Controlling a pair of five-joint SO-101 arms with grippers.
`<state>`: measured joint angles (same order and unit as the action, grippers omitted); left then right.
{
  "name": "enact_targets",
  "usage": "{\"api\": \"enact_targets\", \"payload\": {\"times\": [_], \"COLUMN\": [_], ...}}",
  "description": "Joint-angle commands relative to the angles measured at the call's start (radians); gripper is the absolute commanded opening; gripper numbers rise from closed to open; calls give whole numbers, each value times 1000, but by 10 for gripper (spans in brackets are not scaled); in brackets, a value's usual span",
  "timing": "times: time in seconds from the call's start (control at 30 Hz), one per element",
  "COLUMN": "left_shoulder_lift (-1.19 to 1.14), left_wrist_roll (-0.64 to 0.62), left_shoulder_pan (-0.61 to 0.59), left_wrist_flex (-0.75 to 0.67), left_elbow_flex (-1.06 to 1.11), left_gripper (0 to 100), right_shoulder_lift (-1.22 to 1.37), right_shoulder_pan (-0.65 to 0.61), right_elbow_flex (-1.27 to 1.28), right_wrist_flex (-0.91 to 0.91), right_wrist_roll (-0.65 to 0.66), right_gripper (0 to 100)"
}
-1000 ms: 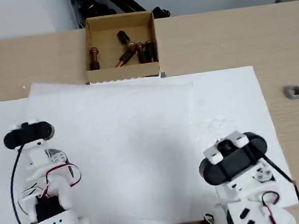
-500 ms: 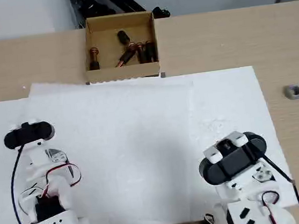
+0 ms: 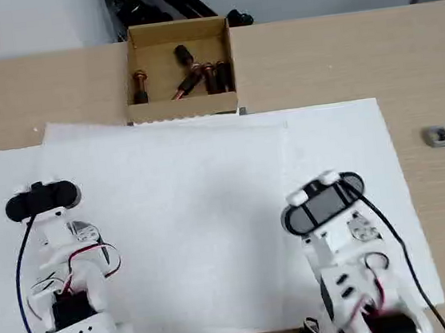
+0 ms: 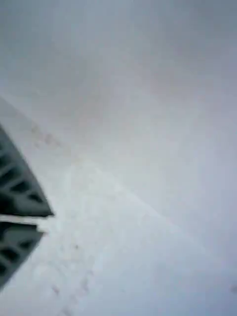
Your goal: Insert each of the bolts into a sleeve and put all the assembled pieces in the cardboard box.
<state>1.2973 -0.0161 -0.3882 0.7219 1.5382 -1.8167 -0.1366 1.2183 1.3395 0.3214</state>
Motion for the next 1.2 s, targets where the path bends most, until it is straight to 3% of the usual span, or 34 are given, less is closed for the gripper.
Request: {"api": "enact_targets", "payload": {"times": [0.0, 0.23, 0.33, 0.53, 1.17], "left_shoulder_lift": [6, 6, 6, 6, 6], "left_wrist_roll": [-8, -8, -8, -8, -8], "left_shoulder_pan": [0, 0, 0, 0, 0], "left_wrist_flex": [-20, -20, -20, -20, -20], "left_elbow_flex": [-7, -7, -7, -7, -7], "left_gripper": [6, 6, 6, 6, 6], "right_shoulder_lift": [-1, -1, -1, -1, -1], "right_shoulder_pan": [12, 13, 10, 15, 8], "right_elbow_flex": [103, 362, 411, 413, 413], "right_wrist_flex": [-76, -232, -275, -288, -288], "right_wrist_roll": [2, -3, -71, -137, -132], "right_gripper": [2, 2, 2, 2, 3]}}
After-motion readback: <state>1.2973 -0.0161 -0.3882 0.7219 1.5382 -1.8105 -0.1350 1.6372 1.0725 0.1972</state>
